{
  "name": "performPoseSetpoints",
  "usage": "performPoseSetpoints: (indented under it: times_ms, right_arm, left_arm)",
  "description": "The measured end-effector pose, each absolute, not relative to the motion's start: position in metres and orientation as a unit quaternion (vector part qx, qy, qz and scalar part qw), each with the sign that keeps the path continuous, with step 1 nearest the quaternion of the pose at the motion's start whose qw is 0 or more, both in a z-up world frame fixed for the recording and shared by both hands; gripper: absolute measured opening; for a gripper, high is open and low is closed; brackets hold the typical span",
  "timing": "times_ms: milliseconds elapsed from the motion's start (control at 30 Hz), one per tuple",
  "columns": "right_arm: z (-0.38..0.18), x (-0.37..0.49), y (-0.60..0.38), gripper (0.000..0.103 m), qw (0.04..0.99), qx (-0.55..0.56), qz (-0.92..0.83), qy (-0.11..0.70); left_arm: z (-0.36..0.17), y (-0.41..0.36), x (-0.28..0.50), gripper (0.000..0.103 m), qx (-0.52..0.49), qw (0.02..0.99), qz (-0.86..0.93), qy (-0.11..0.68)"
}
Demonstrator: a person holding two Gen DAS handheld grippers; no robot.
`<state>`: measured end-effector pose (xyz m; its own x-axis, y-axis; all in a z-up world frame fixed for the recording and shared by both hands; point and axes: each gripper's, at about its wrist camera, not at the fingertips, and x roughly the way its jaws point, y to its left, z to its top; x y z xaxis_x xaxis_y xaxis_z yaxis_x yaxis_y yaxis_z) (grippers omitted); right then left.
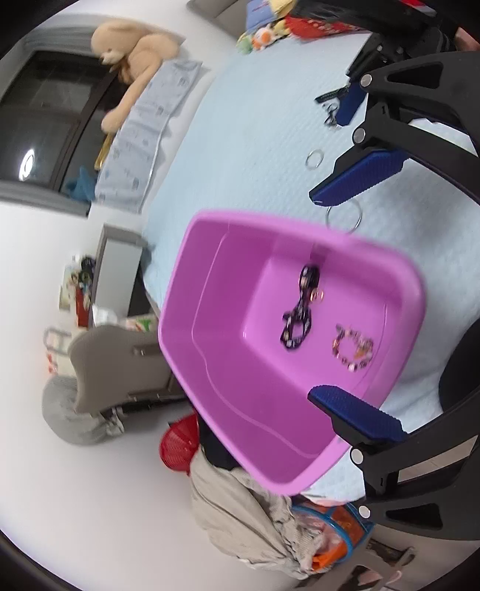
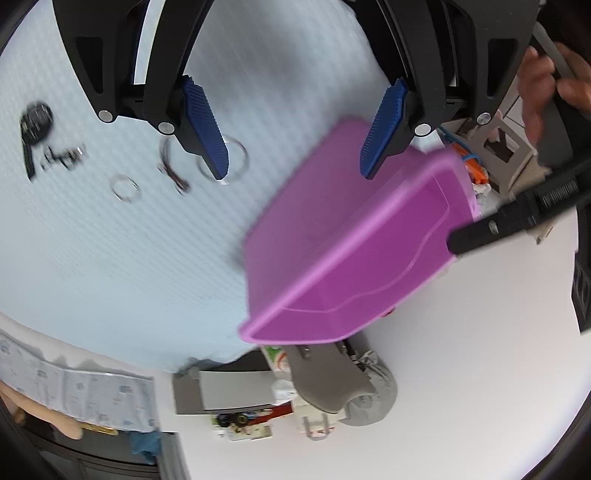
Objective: Organize jewelry
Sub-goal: 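Withdraw both tools from the basin back over the remaining jewelry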
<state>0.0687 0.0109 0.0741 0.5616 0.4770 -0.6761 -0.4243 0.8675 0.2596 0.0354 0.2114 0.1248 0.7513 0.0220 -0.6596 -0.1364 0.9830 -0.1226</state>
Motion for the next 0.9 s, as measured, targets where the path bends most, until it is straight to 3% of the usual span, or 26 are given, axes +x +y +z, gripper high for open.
performPoseSetpoints:
  times_ms: [433,900]
  right_arm:
    - [0.027,-0.008,-0.113,0.071,0.897,0.057,0.15,0.413]
    - [-0.01,-0.02,-0.159,0.071,0.9,0.071,0.089,0.422]
  left_arm:
    - [0.092,0.126,0.01,0.097,-0.055,0.933,-0.022,0.354]
    - [0.023,0.075,0.029,0.097,-0.045,0.912,-0.044,0.405]
